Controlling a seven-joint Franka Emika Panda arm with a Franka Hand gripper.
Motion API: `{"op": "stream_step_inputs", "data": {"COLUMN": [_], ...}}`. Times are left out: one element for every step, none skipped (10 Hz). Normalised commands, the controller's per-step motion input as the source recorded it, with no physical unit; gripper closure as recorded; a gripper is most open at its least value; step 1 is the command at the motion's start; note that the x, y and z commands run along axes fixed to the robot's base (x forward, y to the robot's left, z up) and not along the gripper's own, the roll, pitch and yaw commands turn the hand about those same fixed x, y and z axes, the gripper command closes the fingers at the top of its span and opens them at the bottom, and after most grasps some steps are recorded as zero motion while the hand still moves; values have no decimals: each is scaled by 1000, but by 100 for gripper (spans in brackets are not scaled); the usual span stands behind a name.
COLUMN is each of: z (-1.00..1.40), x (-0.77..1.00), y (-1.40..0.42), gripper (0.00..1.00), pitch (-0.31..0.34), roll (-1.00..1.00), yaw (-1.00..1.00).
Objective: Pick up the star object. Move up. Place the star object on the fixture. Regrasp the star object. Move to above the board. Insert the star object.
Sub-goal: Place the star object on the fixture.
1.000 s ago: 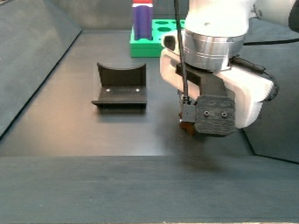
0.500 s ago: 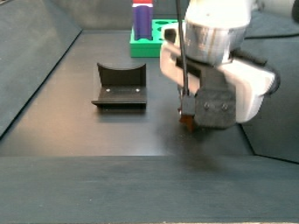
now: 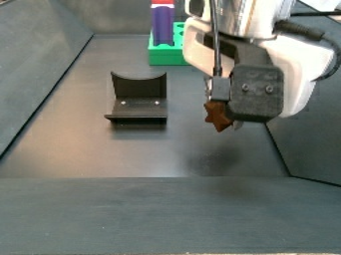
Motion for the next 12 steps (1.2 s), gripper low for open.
{"op": "stream_step_inputs", "data": {"z": [1000, 1000, 1000, 1000, 1000, 1000, 1000, 932, 766, 635, 452, 358], "x": [-10, -15, -19, -20, -24, -26, -27, -26, -19, -15, -6, -6], "y": [1, 1, 3, 3, -1, -5, -5, -6, -4, 0, 3, 4], "gripper": [100, 100, 100, 100, 100, 100, 100, 100, 100, 100, 100, 100], "pitch": [23, 43, 71, 84, 93, 96, 97, 99, 94, 94, 95, 102], "roll": [26, 40, 62, 70, 87, 93, 100, 101, 89, 79, 67, 65], "yaw": [10, 0, -10, -10, 2, 13, 23, 24, 23, 23, 20, 19]}}
